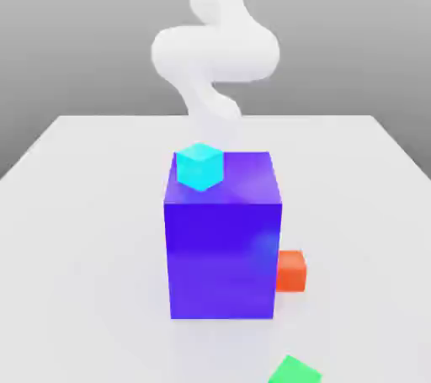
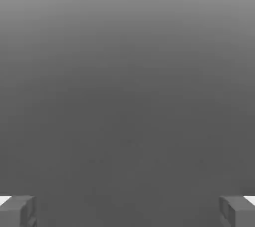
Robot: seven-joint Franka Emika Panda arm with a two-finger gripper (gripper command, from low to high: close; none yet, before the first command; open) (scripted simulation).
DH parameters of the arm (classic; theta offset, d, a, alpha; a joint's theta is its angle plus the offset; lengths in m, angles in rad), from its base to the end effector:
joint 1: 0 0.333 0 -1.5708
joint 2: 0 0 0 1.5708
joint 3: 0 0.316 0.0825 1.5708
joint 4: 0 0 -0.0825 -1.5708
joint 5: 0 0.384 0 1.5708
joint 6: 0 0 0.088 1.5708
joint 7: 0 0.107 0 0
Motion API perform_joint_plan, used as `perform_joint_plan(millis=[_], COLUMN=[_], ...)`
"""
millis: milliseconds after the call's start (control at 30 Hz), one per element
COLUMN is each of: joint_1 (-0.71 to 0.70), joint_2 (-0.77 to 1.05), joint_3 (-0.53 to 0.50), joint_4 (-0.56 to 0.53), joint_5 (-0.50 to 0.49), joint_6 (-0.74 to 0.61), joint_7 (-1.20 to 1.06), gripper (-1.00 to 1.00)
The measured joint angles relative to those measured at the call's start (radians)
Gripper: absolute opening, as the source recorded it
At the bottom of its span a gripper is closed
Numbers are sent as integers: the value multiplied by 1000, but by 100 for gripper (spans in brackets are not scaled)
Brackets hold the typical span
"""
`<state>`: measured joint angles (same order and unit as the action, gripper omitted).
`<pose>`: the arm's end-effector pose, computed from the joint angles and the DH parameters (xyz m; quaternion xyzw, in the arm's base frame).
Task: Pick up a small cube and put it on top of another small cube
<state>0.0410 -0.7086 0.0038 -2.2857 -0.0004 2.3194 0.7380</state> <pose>0.3783 0.0175 0.6873 -0.8765 0.3165 -0.3358 0.1370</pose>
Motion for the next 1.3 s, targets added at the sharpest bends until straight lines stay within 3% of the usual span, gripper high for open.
perform_joint_plan(millis=[600, 1033, 1167, 1200, 1300], joint_1=[238, 377, 412, 418, 418], joint_2=[659, 1138, 1283, 1315, 1315], joint_3=[98, 182, 162, 155, 155], joint_4=[103, 179, 211, 219, 219], joint_5=[-10, -142, -186, -195, -195], joint_6=[140, 235, 318, 341, 340], joint_7=[-442, -673, -673, -668, -668], gripper=[0, 0, 0, -100, -100])
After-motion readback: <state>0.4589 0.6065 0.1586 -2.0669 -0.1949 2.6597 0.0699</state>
